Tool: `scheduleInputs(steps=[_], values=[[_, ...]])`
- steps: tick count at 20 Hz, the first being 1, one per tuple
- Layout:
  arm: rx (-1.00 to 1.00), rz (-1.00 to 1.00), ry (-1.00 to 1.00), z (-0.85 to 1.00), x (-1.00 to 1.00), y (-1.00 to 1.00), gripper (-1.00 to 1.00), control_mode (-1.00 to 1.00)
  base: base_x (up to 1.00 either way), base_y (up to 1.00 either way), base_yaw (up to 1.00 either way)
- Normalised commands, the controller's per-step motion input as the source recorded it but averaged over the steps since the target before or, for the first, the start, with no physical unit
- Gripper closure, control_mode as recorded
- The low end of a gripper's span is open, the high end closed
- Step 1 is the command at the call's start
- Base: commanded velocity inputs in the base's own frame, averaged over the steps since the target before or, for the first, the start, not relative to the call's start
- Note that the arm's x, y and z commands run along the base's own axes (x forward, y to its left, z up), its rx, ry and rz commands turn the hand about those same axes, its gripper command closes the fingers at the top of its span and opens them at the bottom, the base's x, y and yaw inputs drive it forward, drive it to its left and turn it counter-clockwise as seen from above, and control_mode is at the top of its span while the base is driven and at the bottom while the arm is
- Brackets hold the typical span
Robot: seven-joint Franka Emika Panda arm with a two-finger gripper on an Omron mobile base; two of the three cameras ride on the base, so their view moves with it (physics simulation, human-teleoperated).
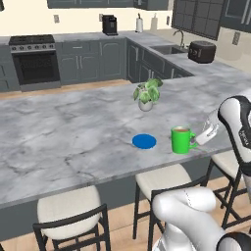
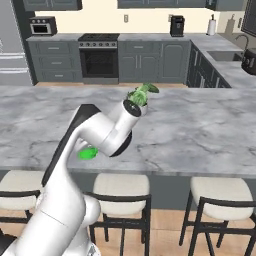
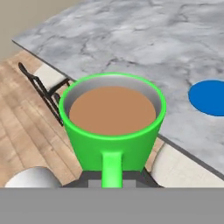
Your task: Pick the cup of tea, navigate to the dining table, and place it on the saucer.
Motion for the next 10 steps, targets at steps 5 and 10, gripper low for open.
scheduleInputs(steps=[5,10], values=[[0.11,0.2,0.04,-0.23,1.0,0.04,1.0,-1.0,0.0,0.0,0.0],[0.01,0.06,0.0,-0.01,1.0,0.02,1.0,-1.0,0.0,0.0,0.0]])
